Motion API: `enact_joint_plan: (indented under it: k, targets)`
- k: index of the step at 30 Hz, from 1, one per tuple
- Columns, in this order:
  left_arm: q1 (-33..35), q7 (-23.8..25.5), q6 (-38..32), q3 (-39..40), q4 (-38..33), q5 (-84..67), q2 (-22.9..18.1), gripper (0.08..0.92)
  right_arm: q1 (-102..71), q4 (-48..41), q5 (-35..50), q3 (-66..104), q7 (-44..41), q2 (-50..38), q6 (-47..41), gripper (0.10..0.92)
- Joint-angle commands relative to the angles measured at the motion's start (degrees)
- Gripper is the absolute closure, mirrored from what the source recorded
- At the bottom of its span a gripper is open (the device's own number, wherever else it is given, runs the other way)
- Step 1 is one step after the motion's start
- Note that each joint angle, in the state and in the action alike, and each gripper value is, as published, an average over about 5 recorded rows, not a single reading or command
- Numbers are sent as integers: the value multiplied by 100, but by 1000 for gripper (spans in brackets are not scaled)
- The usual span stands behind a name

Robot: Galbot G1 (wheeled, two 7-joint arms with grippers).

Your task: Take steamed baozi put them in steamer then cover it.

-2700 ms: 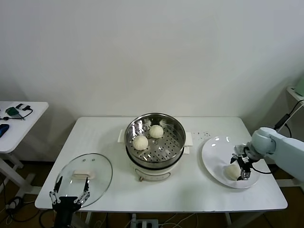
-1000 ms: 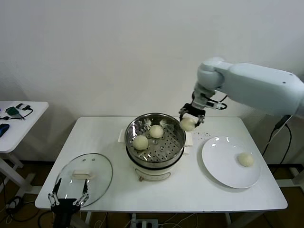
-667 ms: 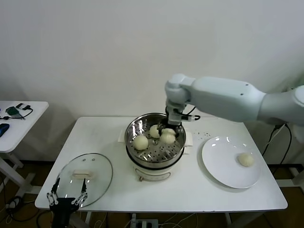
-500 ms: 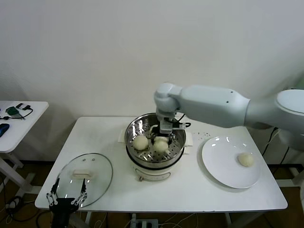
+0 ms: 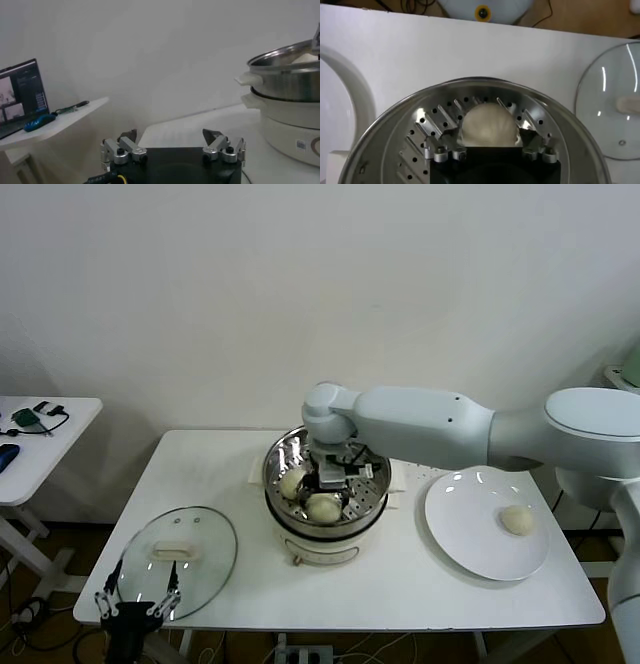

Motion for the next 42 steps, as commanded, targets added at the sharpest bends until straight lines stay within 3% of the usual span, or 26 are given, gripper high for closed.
enact_joint_plan:
  k: [1, 8, 15, 21, 30, 35, 42]
  targets:
    - [-2, -2, 6, 2, -21, 12, 8, 177, 303, 43, 66, 69, -60, -223, -62, 203]
    - [-1, -2, -8, 15, -54, 29, 15, 177, 1020, -176, 582, -142, 313, -1106, -576, 202]
    - [-31, 14, -25, 2, -100, -2, 32, 177, 1549, -39, 1850, -850, 1137, -2529, -2641, 203]
    - [-122, 37, 44, -93, -185, -130, 29, 177, 1039, -133, 2372, -377, 898, -3568, -4060, 203]
    - [0, 53, 24, -65, -275, -104, -6, 177, -1093, -691, 1445, 1401, 315, -4572, -3930, 203]
    - [10, 49, 37, -87, -297, -102, -13, 177, -2685, -1327, 712, 2889, 193, -4513, -3669, 203]
    - [52, 48, 42, -106, -311, -52, -30, 177, -3470, -1928, -46, 3867, 86, -4145, -3380, 203]
